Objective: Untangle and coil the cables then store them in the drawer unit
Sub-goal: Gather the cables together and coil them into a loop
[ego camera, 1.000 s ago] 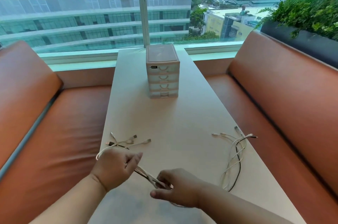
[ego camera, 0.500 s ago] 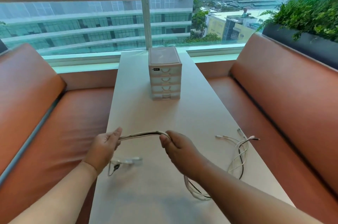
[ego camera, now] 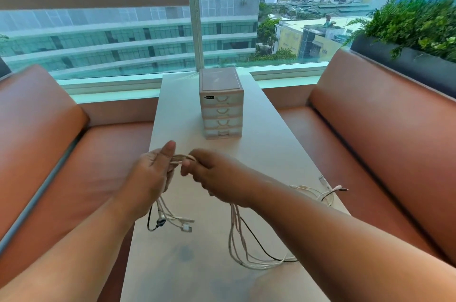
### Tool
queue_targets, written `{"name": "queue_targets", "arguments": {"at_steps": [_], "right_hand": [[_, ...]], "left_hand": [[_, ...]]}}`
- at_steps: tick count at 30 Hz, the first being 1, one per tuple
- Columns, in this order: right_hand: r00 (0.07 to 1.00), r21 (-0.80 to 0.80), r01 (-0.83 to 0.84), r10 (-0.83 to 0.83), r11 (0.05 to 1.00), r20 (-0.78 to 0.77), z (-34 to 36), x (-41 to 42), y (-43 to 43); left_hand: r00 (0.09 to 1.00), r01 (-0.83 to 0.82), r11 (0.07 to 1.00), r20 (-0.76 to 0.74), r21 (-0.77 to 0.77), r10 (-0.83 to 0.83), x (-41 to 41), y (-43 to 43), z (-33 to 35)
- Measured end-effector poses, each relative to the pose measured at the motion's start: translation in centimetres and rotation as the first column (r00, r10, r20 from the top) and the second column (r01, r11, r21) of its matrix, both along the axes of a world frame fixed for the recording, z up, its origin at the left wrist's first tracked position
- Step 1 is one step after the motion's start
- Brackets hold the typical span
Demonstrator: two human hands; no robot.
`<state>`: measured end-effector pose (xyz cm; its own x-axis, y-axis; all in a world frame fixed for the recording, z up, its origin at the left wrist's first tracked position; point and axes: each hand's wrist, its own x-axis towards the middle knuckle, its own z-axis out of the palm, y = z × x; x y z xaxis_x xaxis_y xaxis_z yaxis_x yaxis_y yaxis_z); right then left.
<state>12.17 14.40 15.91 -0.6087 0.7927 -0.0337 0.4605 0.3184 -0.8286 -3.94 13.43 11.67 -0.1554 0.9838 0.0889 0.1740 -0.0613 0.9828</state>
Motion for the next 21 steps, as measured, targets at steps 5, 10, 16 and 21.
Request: {"name": "queue_targets", "arguments": {"at_steps": [5, 10, 16, 21], "right_hand": [[0.969, 0.007, 0.156, -0.152, 0.988, -0.195, 1.3, 0.1, 0.7], [0.882, -0.118, 0.232, -0.260, 0.965, -0.393, 1.0, 0.9, 1.6], [0.834, -0.135, 0.288, -0.318, 0.948, -0.451, 0.5, 1.8, 2.0], [0.761, -0.235, 0.333, -0.407, 0.913, -0.505, 0.5, 2.7, 2.7]], "left_hand": [[0.941, 0.198, 0.980, 0.272, 0.031, -0.199, 0.0, -0.1, 1.1], [0.881, 0.267, 0.964, 0.407, -0.009, -0.241, -0.3, -0.7, 0.9], [0.880, 0.348, 0.930, 0.384, -0.117, -0.281, -0.8, -1.1, 0.5], [0.888, 0.413, 0.878, 0.323, -0.242, -0.328, -1.7, -1.7, 0.6]]}}
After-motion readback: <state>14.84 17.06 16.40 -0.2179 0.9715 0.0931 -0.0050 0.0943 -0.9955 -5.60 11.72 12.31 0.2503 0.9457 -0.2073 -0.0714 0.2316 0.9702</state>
